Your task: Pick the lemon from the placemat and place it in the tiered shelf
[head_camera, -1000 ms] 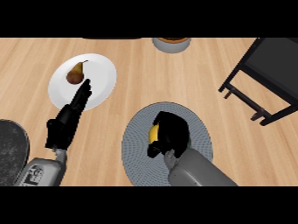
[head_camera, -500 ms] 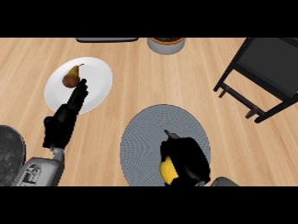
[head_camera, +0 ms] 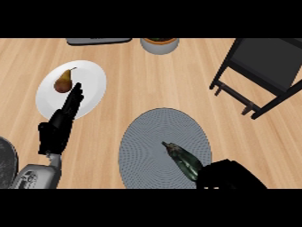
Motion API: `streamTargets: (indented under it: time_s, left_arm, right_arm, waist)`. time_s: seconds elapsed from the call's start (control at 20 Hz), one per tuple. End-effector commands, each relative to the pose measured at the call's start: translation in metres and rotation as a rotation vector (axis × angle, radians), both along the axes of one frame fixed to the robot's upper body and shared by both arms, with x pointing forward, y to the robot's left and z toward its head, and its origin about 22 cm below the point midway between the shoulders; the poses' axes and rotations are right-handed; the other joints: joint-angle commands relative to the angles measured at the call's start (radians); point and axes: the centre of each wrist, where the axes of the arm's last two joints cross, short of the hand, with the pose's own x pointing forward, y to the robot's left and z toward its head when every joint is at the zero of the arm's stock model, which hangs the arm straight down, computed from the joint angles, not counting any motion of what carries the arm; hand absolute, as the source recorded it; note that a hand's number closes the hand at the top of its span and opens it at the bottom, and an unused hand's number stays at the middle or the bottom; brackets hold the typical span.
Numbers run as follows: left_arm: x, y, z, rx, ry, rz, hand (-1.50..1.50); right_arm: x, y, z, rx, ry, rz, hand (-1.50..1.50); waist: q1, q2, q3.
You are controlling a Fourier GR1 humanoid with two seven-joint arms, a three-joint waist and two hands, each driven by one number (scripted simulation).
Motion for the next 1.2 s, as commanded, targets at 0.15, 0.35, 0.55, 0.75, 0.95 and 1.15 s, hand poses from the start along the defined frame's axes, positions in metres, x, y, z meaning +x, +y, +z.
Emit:
streamTargets:
  time_s: [0.15,0.35,0.55,0.75,0.95,1.15]
  left_arm:
    - [-0.006,0.016,0.001,-0.002,-0.007,0.026,0.0]
    - [-0.002,0.016,0.005,0.01,-0.006,0.034,0.0]
    - [-0.008,0.02,0.0,-0.006,0.007,0.022,0.0]
    - [-0.014,0.018,0.003,0.005,-0.001,0.001,0.0]
    - [0.001,0.005,0.012,0.015,-0.003,-0.014,0.0]
    - [-0.006,-0.018,0.008,0.001,-0.006,-0.051,0.0]
  right_arm:
    - [-0.012,-0.057,0.073,0.203,-0.083,0.028,1.5]
    - [0.002,-0.095,0.104,0.223,-0.183,-0.077,1.5]
    - [0.013,-0.133,0.134,0.273,-0.274,-0.149,1.5]
    - [0.021,-0.184,0.162,0.343,-0.317,-0.252,1.5]
    - [0.02,-0.236,0.2,0.353,-0.392,-0.312,1.5]
    - [0.008,-0.249,0.232,0.36,-0.405,-0.357,1.5]
  waist:
    - [-0.014,0.001,-0.002]
    - [-0.028,-0.001,-0.002]
    - [-0.025,-0.003,-0.003]
    - [0.0,-0.003,-0.003]
    - [0.018,0.004,-0.004]
    - [0.05,0.008,-0.005]
